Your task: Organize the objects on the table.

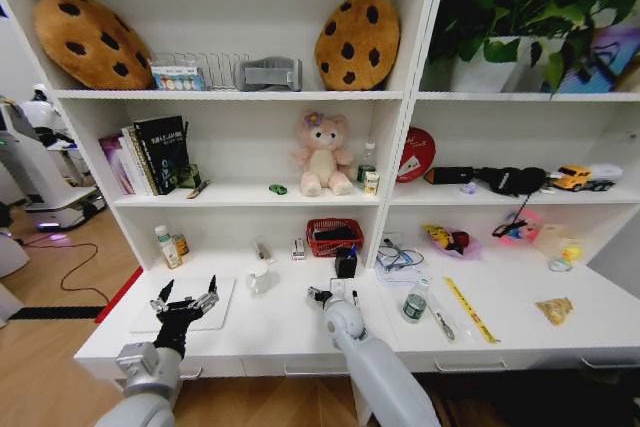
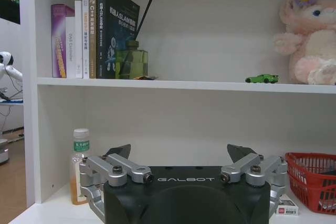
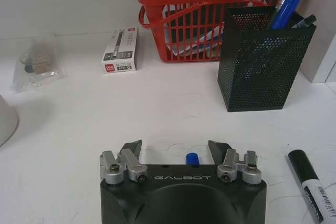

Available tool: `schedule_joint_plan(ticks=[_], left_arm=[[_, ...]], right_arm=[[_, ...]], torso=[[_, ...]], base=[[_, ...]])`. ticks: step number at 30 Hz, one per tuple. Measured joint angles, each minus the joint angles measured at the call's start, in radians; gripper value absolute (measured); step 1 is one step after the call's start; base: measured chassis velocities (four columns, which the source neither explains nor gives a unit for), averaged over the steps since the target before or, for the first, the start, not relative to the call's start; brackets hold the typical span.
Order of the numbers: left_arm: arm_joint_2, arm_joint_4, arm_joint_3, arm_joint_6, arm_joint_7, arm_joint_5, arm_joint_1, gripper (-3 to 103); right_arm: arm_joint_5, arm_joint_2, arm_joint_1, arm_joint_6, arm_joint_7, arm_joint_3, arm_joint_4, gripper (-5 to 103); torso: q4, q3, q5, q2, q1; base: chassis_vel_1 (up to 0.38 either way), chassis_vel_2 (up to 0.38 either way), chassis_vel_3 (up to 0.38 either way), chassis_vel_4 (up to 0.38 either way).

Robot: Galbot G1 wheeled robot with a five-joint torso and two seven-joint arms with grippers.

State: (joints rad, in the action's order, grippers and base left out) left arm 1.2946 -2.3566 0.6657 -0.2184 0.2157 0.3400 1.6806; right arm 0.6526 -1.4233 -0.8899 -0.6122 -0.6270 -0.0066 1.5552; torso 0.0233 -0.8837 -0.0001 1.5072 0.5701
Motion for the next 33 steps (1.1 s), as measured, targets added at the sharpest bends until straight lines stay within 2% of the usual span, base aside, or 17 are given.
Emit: schedule_joint_plan(ticks=[3,5,6,8,13,33], left_arm=[[0.0,0.0,0.0,0.0,0.0,0.0,0.0,100],[0.0,0.0,0.0,0.0,0.0,0.0,0.0,100],[0.0,0.0,0.0,0.0,0.0,0.0,0.0,100],[0.0,0.0,0.0,0.0,0.0,0.0,0.0,100],[0.0,0.0,0.0,0.0,0.0,0.0,0.0,100],[0.0,0.0,0.0,0.0,0.0,0.0,0.0,100]], right_arm=[[0.022,-0.001,0.003,-0.001,-0.024,-0.005,-0.002,57],[0.024,-0.001,0.003,-0.002,-0.026,-0.006,-0.001,57],[0.027,0.0,0.002,-0.003,-0.026,-0.006,0.001,51],[0.029,0.0,-0.003,-0.003,-0.026,-0.006,0.003,47],[0.028,-0.001,-0.015,-0.002,-0.027,-0.004,0.009,44],[0.045,0.02,-0.047,-0.01,-0.046,0.005,0.048,38]], torso=[[0.0,0.0,0.0,0.0,0.0],[0.0,0.0,0.0001,0.0,0.0],[0.0,0.0,0.0,0.0,0.0],[0.0,0.0,0.0,0.0,0.0],[0.0,0.0,0.0,0.0,0.0],[-0.0002,0.0,0.0001,0.0,0.0]], base=[[0.0,0.0,0.0,0.0],[0.0,0.0,0.0,0.0],[0.0,0.0,0.0,0.0],[0.0,0.0,0.0,0.0],[0.0,0.0,0.0,0.0],[0.0,0.0,0.0,0.0]])
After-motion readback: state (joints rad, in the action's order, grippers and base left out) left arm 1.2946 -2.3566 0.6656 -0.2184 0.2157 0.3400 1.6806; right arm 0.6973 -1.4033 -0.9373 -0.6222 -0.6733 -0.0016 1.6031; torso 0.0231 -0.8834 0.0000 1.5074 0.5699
